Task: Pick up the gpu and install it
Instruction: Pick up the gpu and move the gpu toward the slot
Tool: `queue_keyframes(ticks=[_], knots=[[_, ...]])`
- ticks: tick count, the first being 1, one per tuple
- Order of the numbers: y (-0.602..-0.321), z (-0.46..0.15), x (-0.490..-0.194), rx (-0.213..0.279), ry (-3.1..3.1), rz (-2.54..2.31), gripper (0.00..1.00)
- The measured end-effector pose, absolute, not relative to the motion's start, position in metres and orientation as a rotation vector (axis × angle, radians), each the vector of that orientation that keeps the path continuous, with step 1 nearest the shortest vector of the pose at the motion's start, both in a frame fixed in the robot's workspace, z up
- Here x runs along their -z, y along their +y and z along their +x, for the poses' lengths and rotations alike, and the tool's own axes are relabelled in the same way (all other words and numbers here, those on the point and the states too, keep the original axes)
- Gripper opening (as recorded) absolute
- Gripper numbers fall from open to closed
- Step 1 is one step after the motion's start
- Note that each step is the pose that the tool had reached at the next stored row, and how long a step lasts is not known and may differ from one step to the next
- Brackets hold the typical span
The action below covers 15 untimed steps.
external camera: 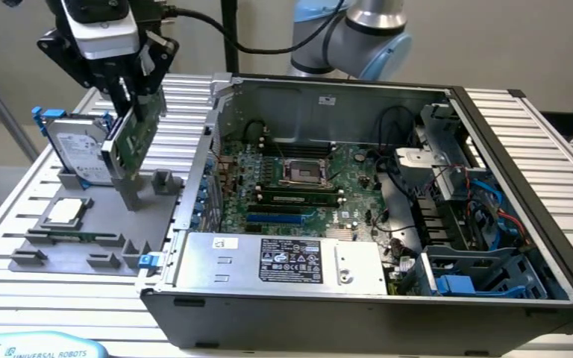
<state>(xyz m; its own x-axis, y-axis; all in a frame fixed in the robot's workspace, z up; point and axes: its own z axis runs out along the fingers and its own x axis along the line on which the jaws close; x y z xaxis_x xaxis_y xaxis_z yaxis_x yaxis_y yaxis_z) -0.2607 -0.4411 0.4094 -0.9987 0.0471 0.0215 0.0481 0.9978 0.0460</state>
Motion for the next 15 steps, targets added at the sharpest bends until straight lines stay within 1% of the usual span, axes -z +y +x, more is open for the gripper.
queue_keyframes(ticks=[6, 15], knots=[[-0.441, -0.233, -0.434, 0.076, -3.115, -0.074, 0.26], [-0.441, -0.193, -0.437, 0.082, -3.113, -0.074, 0.26]])
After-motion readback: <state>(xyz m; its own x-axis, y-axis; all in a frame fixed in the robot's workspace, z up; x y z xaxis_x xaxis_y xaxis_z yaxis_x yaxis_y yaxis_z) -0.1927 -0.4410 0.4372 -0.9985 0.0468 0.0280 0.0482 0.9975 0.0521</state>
